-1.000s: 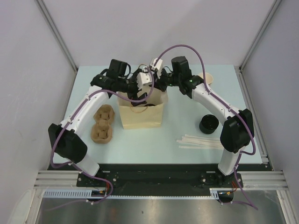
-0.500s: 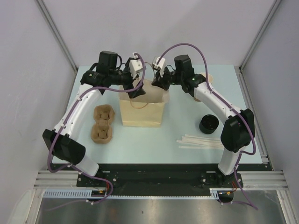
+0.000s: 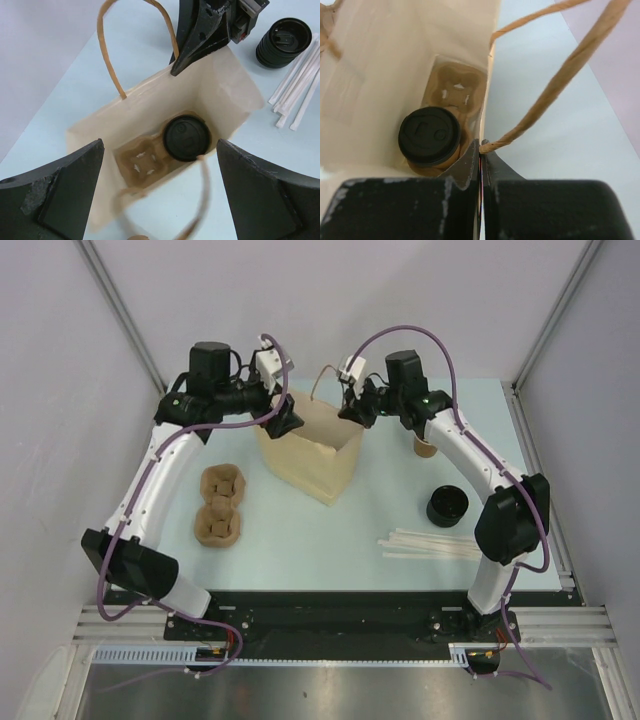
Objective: Pack the takeout coffee
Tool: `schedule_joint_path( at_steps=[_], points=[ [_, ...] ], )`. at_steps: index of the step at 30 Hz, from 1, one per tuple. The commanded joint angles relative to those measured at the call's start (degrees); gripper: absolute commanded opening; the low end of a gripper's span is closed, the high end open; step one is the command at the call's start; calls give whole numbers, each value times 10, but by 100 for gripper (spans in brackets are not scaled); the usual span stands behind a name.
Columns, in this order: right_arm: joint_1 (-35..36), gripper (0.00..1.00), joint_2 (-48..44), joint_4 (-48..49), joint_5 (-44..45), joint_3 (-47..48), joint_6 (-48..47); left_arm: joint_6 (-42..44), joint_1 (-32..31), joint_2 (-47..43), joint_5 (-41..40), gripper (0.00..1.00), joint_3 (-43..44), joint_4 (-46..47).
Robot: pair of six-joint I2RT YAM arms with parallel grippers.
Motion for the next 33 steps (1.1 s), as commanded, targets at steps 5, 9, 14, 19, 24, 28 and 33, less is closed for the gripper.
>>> schedule_joint_path(
  at_steps=[5,9,14,19,24,28,33],
  points=[
    [3,0,-3,-14,4,46,-8,-30,11,-45,10,100,-17,33],
    [5,0,-2,-19,8,50,-14,-35,13,-53,7,100,-25,36],
    [10,4,-2,-28,11,58,-18,-62,25,-55,20,100,-23,40],
    [25,25,-5,-14,34,58,-11,-78,36,-57,28,100,-21,38],
    [28,41,-8,7,53,65,0,-79,39,-64,30,100,-23,36],
    [29,44,-11,16,60,78,10,-86,47,-66,32,100,-21,32],
    [30,61,-12,27,67,112,32,-107,61,-70,46,99,-21,42]
  ],
)
